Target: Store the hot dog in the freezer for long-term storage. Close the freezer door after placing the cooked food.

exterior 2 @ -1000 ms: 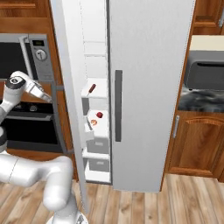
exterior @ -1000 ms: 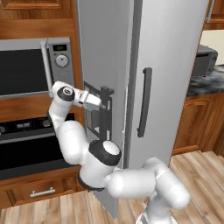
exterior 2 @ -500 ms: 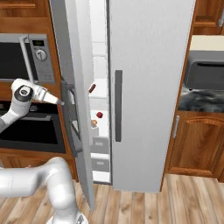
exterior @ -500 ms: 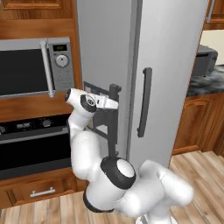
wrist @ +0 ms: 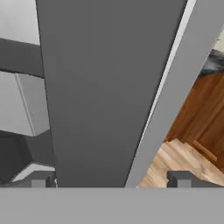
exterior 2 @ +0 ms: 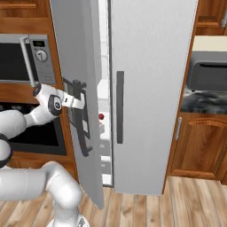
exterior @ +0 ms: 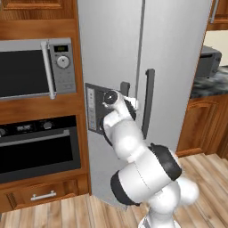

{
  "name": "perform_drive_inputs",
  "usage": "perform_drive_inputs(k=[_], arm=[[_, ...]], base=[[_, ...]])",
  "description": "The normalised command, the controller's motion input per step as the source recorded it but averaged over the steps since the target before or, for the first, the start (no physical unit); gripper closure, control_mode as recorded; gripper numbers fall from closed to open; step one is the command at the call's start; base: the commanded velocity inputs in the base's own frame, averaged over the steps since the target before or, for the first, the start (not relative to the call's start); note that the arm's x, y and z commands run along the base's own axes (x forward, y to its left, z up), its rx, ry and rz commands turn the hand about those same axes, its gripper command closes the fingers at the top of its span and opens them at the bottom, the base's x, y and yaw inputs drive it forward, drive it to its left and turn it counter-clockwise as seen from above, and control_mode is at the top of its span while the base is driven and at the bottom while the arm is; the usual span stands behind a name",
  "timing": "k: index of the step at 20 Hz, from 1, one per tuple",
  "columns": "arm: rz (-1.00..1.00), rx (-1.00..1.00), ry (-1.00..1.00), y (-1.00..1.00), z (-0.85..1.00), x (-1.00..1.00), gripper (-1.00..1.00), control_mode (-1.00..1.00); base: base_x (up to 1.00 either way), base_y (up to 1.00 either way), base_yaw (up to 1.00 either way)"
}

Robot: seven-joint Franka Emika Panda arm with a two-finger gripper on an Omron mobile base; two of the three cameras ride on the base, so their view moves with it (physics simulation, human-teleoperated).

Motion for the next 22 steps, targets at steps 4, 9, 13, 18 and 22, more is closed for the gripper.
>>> perform_drive_inputs(k=[4,9,13,18,22], arm=[[0.48,0.11,-0.05,-0.6,0.0,0.31,-1.0,-1.0],[0.46,0.15,-0.1,-0.59,0.0,0.4,-1.0,-1.0],[0.3,0.16,0.05,-0.42,0.14,0.44,-1.0,-1.0],[0.18,0.05,0.11,-0.16,0.47,0.37,-1.0,-1.0],[0.1,0.0,0.22,-0.17,0.47,0.47,-1.0,-1.0]], base=[[0.0,0.0,0.0],[0.0,0.0,0.0],[0.0,0.0,0.0],[0.0,0.0,0.0],[0.0,0.0,0.0]])
